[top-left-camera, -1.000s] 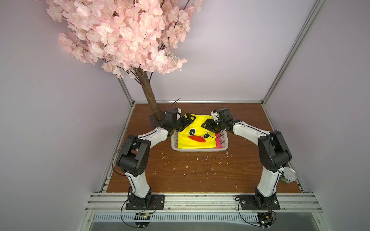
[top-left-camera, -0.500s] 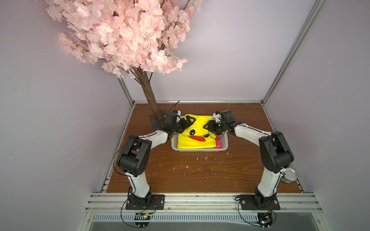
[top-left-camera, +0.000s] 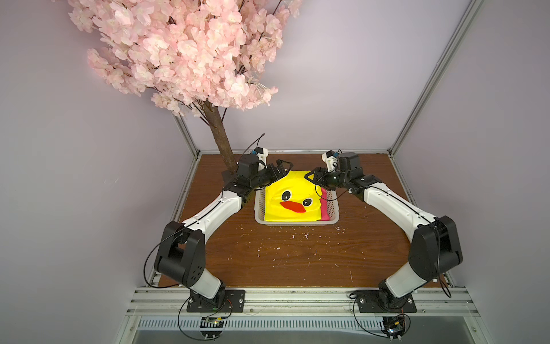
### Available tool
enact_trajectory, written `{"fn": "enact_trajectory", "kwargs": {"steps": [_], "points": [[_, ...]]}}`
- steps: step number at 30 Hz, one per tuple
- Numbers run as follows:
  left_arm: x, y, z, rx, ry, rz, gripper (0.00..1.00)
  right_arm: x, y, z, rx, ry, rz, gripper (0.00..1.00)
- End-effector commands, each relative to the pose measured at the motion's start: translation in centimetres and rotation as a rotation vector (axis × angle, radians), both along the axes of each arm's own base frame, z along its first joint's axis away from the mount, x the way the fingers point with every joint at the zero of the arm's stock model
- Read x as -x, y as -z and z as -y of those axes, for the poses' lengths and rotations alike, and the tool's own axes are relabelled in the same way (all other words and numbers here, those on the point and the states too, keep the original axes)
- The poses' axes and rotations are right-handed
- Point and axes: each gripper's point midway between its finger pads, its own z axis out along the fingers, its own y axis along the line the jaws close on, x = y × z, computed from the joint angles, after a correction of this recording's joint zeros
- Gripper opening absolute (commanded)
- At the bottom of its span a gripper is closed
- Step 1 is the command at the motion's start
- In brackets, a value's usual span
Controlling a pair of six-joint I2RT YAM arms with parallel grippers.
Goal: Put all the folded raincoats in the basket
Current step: Place the raincoat in the basket.
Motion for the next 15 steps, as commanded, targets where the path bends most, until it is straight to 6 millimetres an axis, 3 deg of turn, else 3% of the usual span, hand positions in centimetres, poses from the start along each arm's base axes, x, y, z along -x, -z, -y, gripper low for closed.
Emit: {"fn": "enact_trajectory", "kwargs": {"steps": [1, 5, 10, 15], "points": [[3.0, 4.0, 0.0, -0.038, 0.024, -0.093, 1.0, 3.1, 2.2, -0.6, 0.011, -0.05, -0.043, 0.61], [4.8, 7.2, -0.7, -0.051, 0.01, -0.151, 1.0, 4.8, 5.2, -0.7, 0.027, -0.057, -0.091, 0.62], [5.3, 11.0, -0.7, -0.075, 0.02, -0.227, 1.0, 4.8, 8.6, -0.7, 0.069, -0.06, -0.156, 0.62], [5.1, 12.6, -0.7, -0.082, 0.014, -0.261, 1.0, 4.3, 9.4, -0.5, 0.092, -0.054, -0.178, 0.62]]}}
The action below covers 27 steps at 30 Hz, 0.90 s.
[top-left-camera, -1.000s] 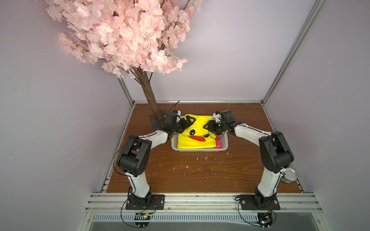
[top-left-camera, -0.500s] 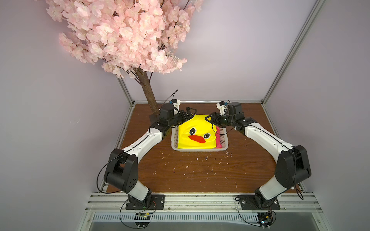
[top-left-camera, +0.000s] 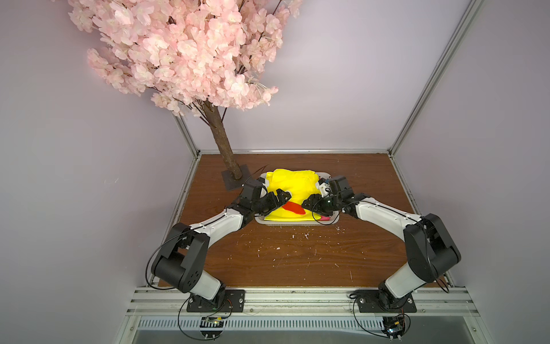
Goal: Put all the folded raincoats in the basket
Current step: Place the raincoat in the basket, then reset both arms
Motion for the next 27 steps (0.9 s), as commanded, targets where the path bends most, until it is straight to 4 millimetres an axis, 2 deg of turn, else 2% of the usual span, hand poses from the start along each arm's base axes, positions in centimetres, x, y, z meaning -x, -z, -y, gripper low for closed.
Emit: {"fn": "enact_trajectory", "kwargs": {"steps": [1, 3, 6, 10, 13, 15, 16, 18, 19, 23, 27], "points": [[-0.2, -0.1, 0.3, 0.009, -0.002, 0.011, 1.0, -1.2, -1.5, 0.1, -0.006, 0.007, 0.044, 0.62], [-0.7, -1.6, 0.4, 0.018, -0.005, 0.041, 1.0, -1.5, -3.0, 0.0, -0.016, 0.008, 0.072, 0.62], [-1.8, -5.2, 0.5, 0.001, -0.005, 0.118, 1.0, -2.4, -6.6, 0.1, -0.047, 0.008, 0.131, 0.62], [-3.2, -12.8, 0.1, -0.018, -0.027, 0.289, 1.0, -3.6, -12.9, 1.0, -0.099, 0.03, 0.242, 0.63], [-3.3, -17.8, -1.4, -0.092, -0.07, 0.421, 1.0, -4.1, -17.5, 2.9, -0.096, 0.08, 0.347, 0.66], [-3.1, -20.0, -2.8, -0.163, -0.104, 0.495, 1.0, -4.3, -19.8, 4.8, -0.077, 0.132, 0.413, 0.7], [-2.9, -20.8, -3.7, -0.2, -0.132, 0.529, 1.0, -4.3, -20.8, 5.9, -0.063, 0.162, 0.445, 0.76], [-2.3, -21.7, -5.5, -0.268, -0.186, 0.592, 1.0, -4.3, -22.2, 8.1, -0.024, 0.21, 0.504, 0.85], [-2.0, -21.9, -6.7, -0.305, -0.227, 0.621, 1.0, -4.4, -22.7, 9.5, 0.008, 0.246, 0.527, 0.98], [-0.7, -20.8, -10.3, -0.436, -0.343, 0.68, 1.0, -4.4, -22.6, 13.8, 0.122, 0.34, 0.571, 0.99], [1.2, -18.4, -15.0, -0.564, -0.512, 0.727, 1.0, -4.2, -20.6, 19.4, 0.314, 0.536, 0.606, 0.99]]}}
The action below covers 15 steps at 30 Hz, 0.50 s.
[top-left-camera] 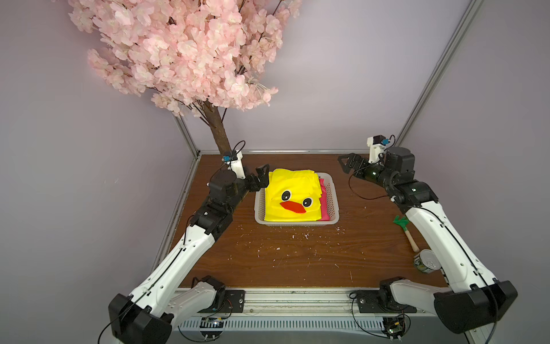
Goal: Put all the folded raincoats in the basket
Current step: Reset both arms
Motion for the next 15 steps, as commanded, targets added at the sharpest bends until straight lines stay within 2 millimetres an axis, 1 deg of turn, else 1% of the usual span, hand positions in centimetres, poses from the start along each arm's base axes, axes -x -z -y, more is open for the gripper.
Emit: {"fn": "enact_trajectory", "kwargs": {"steps": [1, 2, 3, 5, 6, 8, 10, 13, 15], "points": [[1.0, 2.0, -5.0, -0.134, -0.232, 0.075, 1.0, 0.5, 2.6, 5.5, 0.182, 0.235, 0.019, 1.0], [1.6, 2.5, -6.1, -0.141, -0.275, 0.107, 1.0, 0.8, 3.0, 6.4, 0.21, 0.273, 0.047, 1.0], [2.4, 3.5, -7.3, -0.158, -0.32, 0.141, 1.0, 1.1, 3.5, 7.6, 0.248, 0.331, 0.077, 0.99], [3.7, 3.8, -9.5, -0.171, -0.403, 0.225, 1.0, 1.8, 4.0, 9.6, 0.307, 0.419, 0.136, 1.0], [3.9, 4.3, -10.8, -0.167, -0.442, 0.231, 1.0, 2.0, 4.2, 10.4, 0.338, 0.457, 0.175, 1.0], [3.7, 5.7, -13.0, -0.168, -0.484, 0.196, 1.0, 2.5, 5.0, 12.0, 0.401, 0.528, 0.226, 1.0], [3.6, 7.0, -14.8, -0.185, -0.525, 0.176, 1.0, 2.7, 6.4, 12.9, 0.471, 0.556, 0.24, 1.0], [3.4, 8.4, -16.5, -0.252, -0.578, 0.169, 1.0, 2.6, 9.0, 13.5, 0.561, 0.565, 0.236, 1.0], [3.0, 9.4, -17.0, -0.287, -0.593, 0.158, 1.0, 2.6, 10.6, 14.1, 0.586, 0.596, 0.233, 1.0]]}}
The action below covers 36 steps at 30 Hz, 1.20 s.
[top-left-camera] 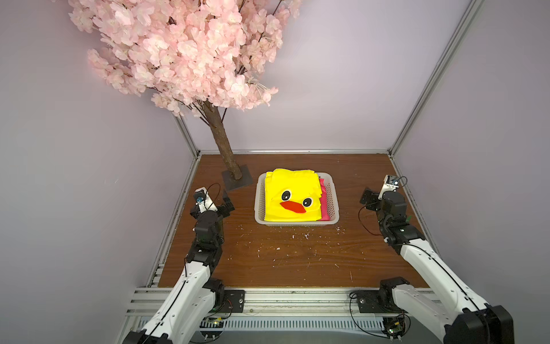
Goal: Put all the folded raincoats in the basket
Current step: Reset both arms
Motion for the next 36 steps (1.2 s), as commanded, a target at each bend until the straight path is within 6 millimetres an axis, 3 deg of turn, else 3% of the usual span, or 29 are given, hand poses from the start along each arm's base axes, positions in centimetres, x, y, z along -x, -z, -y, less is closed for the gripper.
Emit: {"fn": "enact_trajectory", "kwargs": {"steps": [1, 8, 16, 20, 23, 27, 36], "points": [[-0.6, -0.1, -1.3, -0.068, -0.05, 0.03, 1.0, -0.6, -2.0, 1.7, 0.1, 0.081, 0.151, 0.99], [-2.3, 2.6, -2.0, -0.115, -0.072, 0.009, 1.0, -1.1, 3.5, 2.7, 0.138, 0.116, 0.12, 1.0], [-3.6, 7.9, -1.4, -0.174, -0.021, -0.06, 1.0, -2.2, 6.9, 2.2, 0.129, 0.065, 0.146, 0.99], [-4.1, 9.2, -0.8, -0.187, 0.016, -0.072, 1.0, -2.7, 7.5, 1.7, 0.136, 0.005, 0.163, 1.0], [-4.9, 9.9, 0.3, -0.215, 0.08, -0.081, 1.0, -1.8, 7.6, 1.1, 0.129, -0.048, 0.251, 1.0], [-5.9, 10.4, 2.3, -0.216, 0.263, -0.09, 1.0, -2.3, 8.3, 1.0, 0.119, -0.07, 0.198, 1.0], [-6.0, 10.4, 2.1, -0.195, 0.288, -0.086, 1.0, -2.4, 8.2, 1.5, 0.098, -0.067, 0.215, 1.0]]}}
